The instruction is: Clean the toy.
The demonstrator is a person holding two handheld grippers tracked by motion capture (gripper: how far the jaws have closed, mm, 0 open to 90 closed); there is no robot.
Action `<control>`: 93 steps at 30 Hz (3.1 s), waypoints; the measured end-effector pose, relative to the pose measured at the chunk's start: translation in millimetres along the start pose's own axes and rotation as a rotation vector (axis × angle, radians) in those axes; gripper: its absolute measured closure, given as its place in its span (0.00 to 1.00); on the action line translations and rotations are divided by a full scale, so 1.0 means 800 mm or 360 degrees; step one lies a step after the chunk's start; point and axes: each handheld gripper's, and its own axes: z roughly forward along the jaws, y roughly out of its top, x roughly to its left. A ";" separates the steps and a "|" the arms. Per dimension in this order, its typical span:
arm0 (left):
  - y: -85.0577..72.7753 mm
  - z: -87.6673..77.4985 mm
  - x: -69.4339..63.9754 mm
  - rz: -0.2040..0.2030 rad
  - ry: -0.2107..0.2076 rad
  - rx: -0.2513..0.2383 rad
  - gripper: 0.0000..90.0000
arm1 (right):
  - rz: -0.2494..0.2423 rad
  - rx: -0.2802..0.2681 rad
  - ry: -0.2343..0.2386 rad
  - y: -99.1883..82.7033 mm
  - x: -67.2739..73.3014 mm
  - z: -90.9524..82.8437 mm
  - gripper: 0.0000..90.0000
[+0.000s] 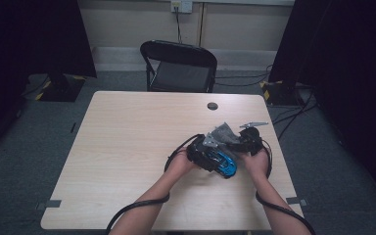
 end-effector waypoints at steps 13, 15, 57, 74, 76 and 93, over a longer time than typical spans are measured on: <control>-0.002 0.001 0.000 0.0001 -0.0006 -0.0020 0.21 | -0.0075 0.0078 -0.0064 -0.005 0.002 0.028 0.43; -0.001 0.001 0.000 0.0001 -0.0009 -0.0019 0.21 | -0.0102 0.0068 -0.0068 -0.006 0.005 0.030 0.48; -0.005 0.000 0.001 0.0007 -0.0014 -0.0045 0.21 | -0.0428 0.0149 0.0316 0.022 0.021 0.044 0.82; -0.002 0.002 -0.002 -0.0001 -0.0014 -0.0040 0.21 | -0.0431 0.0155 0.0360 0.006 0.009 0.026 0.82; -0.002 0.001 -0.002 0.0003 -0.0014 -0.0032 0.21 | -0.0437 0.0168 0.0357 0.005 0.008 0.024 0.82; 0.001 0.002 -0.004 0.0004 -0.0013 -0.0018 0.21 | -0.0463 0.0177 0.0365 -0.014 -0.006 0.002 0.82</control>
